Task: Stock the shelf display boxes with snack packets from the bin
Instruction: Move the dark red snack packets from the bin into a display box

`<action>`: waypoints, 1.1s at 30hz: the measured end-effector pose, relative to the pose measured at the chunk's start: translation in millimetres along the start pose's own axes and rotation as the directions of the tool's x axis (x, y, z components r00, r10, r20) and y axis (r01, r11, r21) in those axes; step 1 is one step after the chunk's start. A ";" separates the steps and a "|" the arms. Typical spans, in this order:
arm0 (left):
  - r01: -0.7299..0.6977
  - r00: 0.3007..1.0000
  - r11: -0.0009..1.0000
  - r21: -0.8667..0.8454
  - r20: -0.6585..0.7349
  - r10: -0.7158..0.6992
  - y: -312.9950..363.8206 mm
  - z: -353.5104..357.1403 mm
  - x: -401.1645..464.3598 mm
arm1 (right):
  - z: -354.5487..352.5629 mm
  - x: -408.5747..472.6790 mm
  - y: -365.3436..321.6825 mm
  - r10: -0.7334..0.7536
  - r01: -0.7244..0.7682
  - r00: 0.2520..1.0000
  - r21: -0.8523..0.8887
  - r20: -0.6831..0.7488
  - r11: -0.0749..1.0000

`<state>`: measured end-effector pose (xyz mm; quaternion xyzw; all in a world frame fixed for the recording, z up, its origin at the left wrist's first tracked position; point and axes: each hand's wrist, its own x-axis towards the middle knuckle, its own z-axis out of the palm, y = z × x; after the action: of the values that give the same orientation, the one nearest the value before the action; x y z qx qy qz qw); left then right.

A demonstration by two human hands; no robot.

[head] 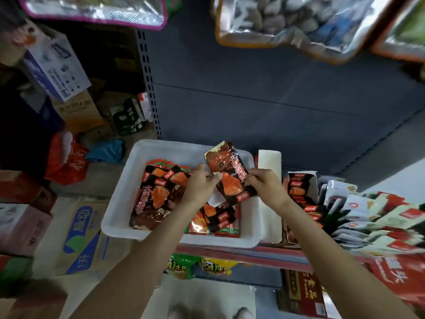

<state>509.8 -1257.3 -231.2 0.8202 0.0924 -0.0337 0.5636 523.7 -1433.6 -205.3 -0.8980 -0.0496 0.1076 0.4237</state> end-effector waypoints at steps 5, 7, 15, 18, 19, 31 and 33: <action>-0.106 0.989 0.980 -0.168 0.080 0.121 48.6 34.2 -2.4 | -54.5 -25.0 1.7 -0.033 0.042 0.999 0.258 -0.038 0.965; -0.166 0.965 0.973 -0.159 0.176 0.194 65.1 54.3 -3.8 | -80.6 -29.9 6.5 -0.015 0.056 0.993 0.366 -0.114 0.929; -0.080 0.974 0.921 -0.382 0.168 0.154 104.0 131.4 1.2 | -150.1 -36.2 49.6 0.113 -0.057 0.978 0.297 -0.175 0.953; -0.056 0.985 0.944 -0.324 0.137 0.106 106.5 146.0 6.6 | -165.9 -35.6 62.7 0.135 -0.044 0.951 0.311 -0.278 0.949; -0.092 0.984 0.973 -0.213 0.130 0.122 104.8 149.6 9.0 | -171.9 -34.4 66.0 0.130 -0.022 0.926 0.294 -0.354 0.955; -0.531 0.845 0.537 0.656 0.360 0.395 71.3 161.5 11.2 | -198.3 -34.0 69.8 -0.150 0.125 0.844 -0.084 -0.514 0.989; -0.539 0.836 0.529 0.655 0.345 0.426 70.2 161.4 9.6 | -195.4 -34.1 68.5 -0.182 0.145 0.847 -0.112 -0.500 0.983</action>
<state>540.4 -1430.9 -226.8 0.9625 -0.2002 0.0316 0.1802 536.4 -1629.9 -132.3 -0.9013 -0.0163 -0.1708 0.3977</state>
